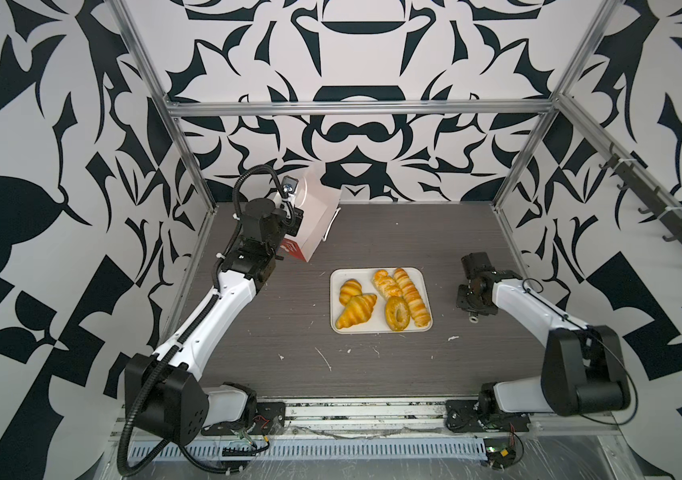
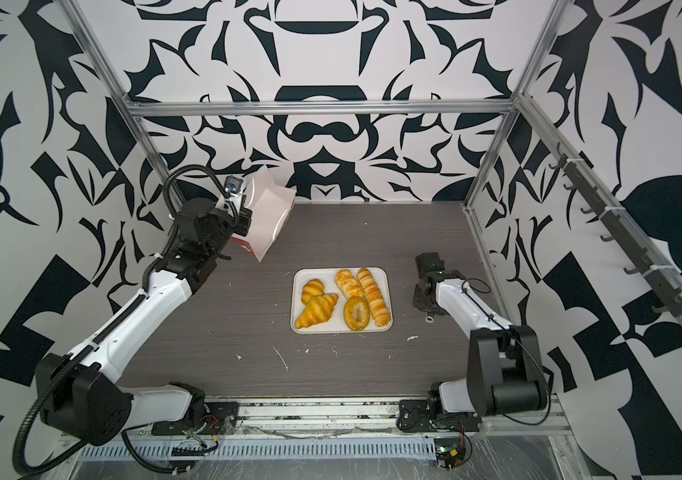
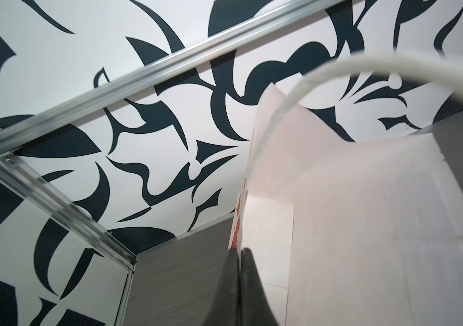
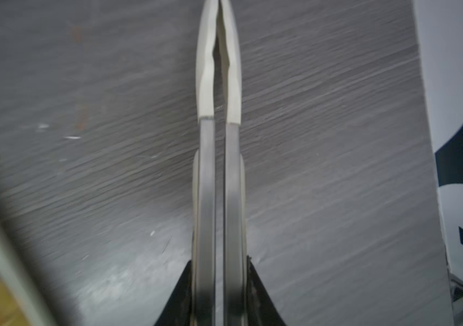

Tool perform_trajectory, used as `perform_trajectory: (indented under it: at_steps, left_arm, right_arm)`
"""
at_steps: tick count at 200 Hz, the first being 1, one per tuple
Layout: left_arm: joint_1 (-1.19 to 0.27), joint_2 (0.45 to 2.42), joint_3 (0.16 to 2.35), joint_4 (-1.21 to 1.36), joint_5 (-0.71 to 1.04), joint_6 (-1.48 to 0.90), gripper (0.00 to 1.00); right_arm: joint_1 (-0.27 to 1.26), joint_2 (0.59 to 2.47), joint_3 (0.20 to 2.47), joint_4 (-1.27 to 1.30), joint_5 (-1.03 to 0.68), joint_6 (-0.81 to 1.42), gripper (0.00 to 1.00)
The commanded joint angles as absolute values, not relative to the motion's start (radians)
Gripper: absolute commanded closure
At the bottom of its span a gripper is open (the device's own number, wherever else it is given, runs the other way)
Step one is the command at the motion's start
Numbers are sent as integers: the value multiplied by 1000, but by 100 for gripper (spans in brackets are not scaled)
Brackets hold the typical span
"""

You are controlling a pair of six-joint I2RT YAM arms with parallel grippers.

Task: Take the fake bread out of the paper bag
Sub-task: 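Open the right tongs and withdraw them from the tray, then set the paper bag upright on the table with the left gripper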

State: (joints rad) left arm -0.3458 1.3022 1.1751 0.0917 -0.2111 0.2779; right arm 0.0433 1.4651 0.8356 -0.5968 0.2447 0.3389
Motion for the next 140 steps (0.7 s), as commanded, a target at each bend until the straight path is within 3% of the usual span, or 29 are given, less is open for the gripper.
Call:
perform_trajectory:
  at_steps: [1,18,41,67,140]
  left_arm:
    - [-342,1253,1219,37,-188,217,100]
    - [-341,1241,1230,15,-159,187,100]
    - [-344,1230,1239,0,-117,126,100]
    - [-355,1230,1254,-16,-75,61,100]
    - [-408,1196,1203,-49,-43,-125,100]
  right_arm:
    - [-12,1529,890,-490,241,282,68]
    - [-29,1589,897,-469,222,286,61]
    - [-31,1632,911,-475,218,309,40]
    - [-32,1582,878,-453,221,352,28]
    - [-31,1248,697,-345,296,375,27]
